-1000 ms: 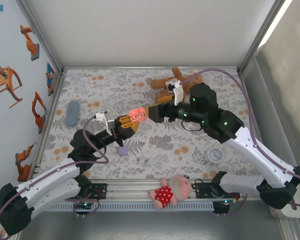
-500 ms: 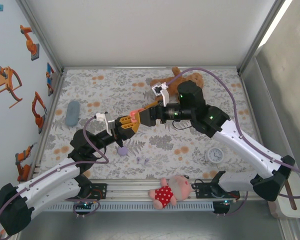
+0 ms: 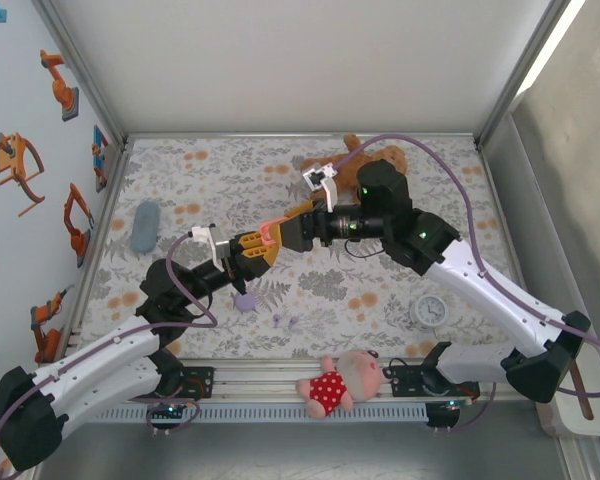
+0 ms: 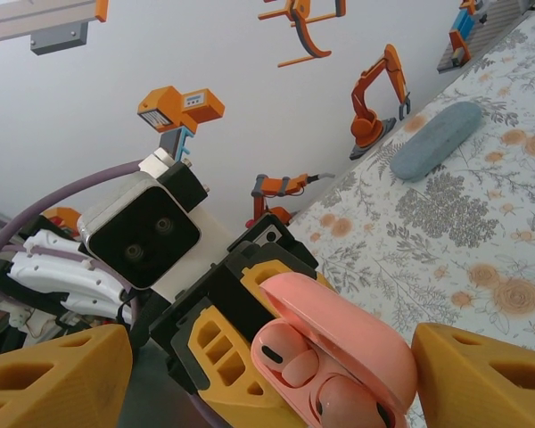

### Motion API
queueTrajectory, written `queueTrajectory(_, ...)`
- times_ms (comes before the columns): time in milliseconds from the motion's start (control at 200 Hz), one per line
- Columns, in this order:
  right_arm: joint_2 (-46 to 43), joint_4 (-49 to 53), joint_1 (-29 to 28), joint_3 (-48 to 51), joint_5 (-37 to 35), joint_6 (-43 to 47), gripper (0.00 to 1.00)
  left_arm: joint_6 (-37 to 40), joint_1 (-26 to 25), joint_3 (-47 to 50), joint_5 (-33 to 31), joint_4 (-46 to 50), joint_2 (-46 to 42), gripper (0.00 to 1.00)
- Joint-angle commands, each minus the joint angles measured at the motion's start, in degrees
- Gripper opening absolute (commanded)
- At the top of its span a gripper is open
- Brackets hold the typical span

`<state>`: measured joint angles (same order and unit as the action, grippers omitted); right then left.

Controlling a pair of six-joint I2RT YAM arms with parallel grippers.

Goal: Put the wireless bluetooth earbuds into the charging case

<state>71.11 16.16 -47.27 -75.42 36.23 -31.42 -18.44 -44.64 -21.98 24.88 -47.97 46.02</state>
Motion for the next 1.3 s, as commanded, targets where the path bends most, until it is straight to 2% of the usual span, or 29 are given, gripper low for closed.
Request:
queueTrajectory(0, -2.15, -1.34, -0.2, 0.1, 1.43, 1.59, 0.8, 0.6, -0.27, -0.91, -0.89, 0.78, 0.04, 0.0)
queueTrajectory(366, -3.01, 2.48, -0.12, -0.25, -1.82, 4.04, 0.78, 0.6, -0.32, -1.27, -0.98, 0.76, 0.72, 0.0)
queueTrajectory(726, -6.19, 7.35, -0.19, -0.75, -13.81, 9.21, 0.79, 0.25, -0.42, -0.67, -2.14, 4.3, -0.86, 0.0)
queueTrajectory(906, -8.05, 7.8, -0.16, 1.74, -21.38, 10.71, 0.8, 0.35, -0.33, -0.22, -3.1, 9.31, -3.21, 0.0)
queueTrajectory(1047, -8.33, 7.75, -0.21, 3.25, -23.13, 11.51, 0.81, -0.15, -0.36, 0.31, -4.57, 13.28, -5.45, 0.0)
queueTrajectory(1297, -7.65, 9.06, -0.2, 3.35, -24.27, 11.82, 0.8, -1.94, -0.19, -1.08, -15.62, 29.86, -8.82, 0.0)
